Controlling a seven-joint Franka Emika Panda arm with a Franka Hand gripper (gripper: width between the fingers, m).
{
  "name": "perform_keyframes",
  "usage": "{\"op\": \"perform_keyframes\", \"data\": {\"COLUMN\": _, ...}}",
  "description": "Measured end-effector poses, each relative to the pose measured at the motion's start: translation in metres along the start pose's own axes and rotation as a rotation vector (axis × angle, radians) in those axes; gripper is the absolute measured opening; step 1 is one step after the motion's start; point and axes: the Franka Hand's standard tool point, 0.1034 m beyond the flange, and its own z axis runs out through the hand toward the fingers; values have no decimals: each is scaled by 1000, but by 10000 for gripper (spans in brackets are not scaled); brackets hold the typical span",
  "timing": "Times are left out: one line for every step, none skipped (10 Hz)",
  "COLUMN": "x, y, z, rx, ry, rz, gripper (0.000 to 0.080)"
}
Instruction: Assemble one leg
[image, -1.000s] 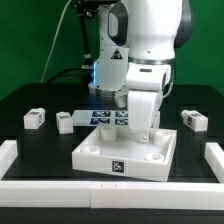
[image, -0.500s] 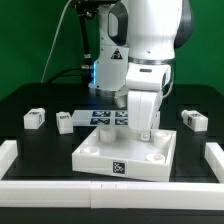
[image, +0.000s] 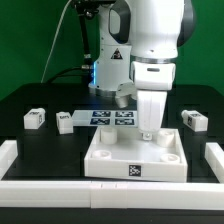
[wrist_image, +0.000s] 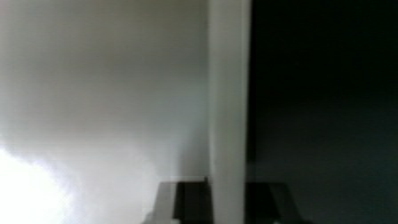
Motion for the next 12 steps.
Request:
{"op": "perform_keyframes", "data": {"x": 7, "y": 10, "z": 0, "rx": 6, "ry": -5, "rz": -40, "gripper": 58}}
{"op": "perform_keyframes", "data": {"x": 11, "y": 20, "z": 1, "rx": -2, "ry": -1, "rz": -62, "gripper": 58}}
{"op": "perform_keyframes", "data": {"x": 14, "y": 24, "z": 2, "rx": -6, "ry": 1, "rz": -64, "gripper": 58}}
{"op": "perform_keyframes", "data": {"x": 18, "y": 29, "z": 2, "rx": -12, "ry": 4, "rz": -67, "gripper": 58}}
{"op": "perform_keyframes", "data": {"x": 23, "y": 35, "z": 2, "rx": -18, "ry": 9, "rz": -70, "gripper": 58}}
{"op": "perform_keyframes", "data": {"x": 26, "y": 37, "z": 1, "rx": -21, "ry": 11, "rz": -64, "gripper": 58}}
{"op": "perform_keyframes", "data": {"x": 28, "y": 39, "z": 2, "rx": -23, "ry": 13, "rz": -60, "gripper": 58}}
{"op": "perform_keyframes", "data": {"x": 29, "y": 41, "z": 2, "rx": -25, "ry": 14, "rz": -61, "gripper": 59}}
{"op": "perform_keyframes", "data": {"x": 29, "y": 41, "z": 2, "rx": -25, "ry": 14, "rz": -61, "gripper": 59}}
{"op": "perform_keyframes", "data": {"x": 29, "y": 41, "z": 2, "rx": -25, "ry": 14, "rz": -60, "gripper": 64}}
{"op": "perform_keyframes", "data": {"x": 29, "y": 41, "z": 2, "rx": -24, "ry": 14, "rz": -60, "gripper": 186}}
{"op": "perform_keyframes", "data": {"x": 29, "y": 41, "z": 2, "rx": -24, "ry": 14, "rz": -60, "gripper": 332}}
